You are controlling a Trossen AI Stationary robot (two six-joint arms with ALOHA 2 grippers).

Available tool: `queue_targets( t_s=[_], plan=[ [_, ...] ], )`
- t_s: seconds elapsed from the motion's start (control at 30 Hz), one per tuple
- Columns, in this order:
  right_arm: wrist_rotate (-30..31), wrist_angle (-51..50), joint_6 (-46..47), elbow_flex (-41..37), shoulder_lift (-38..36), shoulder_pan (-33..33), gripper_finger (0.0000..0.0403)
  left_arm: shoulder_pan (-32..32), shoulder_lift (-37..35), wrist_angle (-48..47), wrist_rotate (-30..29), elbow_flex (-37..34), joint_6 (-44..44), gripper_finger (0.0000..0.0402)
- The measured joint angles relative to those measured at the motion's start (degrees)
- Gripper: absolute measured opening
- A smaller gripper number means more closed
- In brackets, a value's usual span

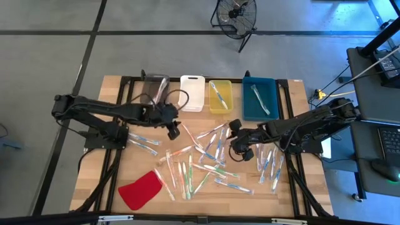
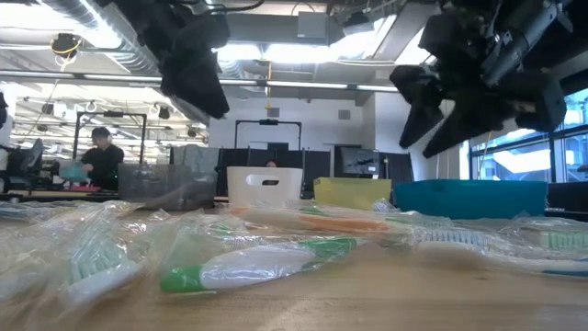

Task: Pick & Place Toothbrushes
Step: Put the violet toothbrush into the white bin

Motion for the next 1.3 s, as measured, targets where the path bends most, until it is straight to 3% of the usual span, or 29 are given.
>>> queue_targets(
  t_s=[0.23, 0.77, 1.3],
  plan=[
    [-2.1, 4.9, -6.4, 0.0, 5.3, -0.5, 0.0209, -4.5, 5.1, -0.1, -0.7, 0.0, -4.5, 0.0143],
    [-7.1, 3.7, -7.3, 3.2, 12.8, -0.6, 0.0204, -5.5, 8.2, 0.2, -2.9, 0.0, -8.0, 0.0143],
    [-6.0, 3.4, -7.0, 5.0, 19.8, -0.9, 0.0177, -5.5, 8.1, 0.4, -3.0, 0.0, -8.2, 0.0143]
  ],
)
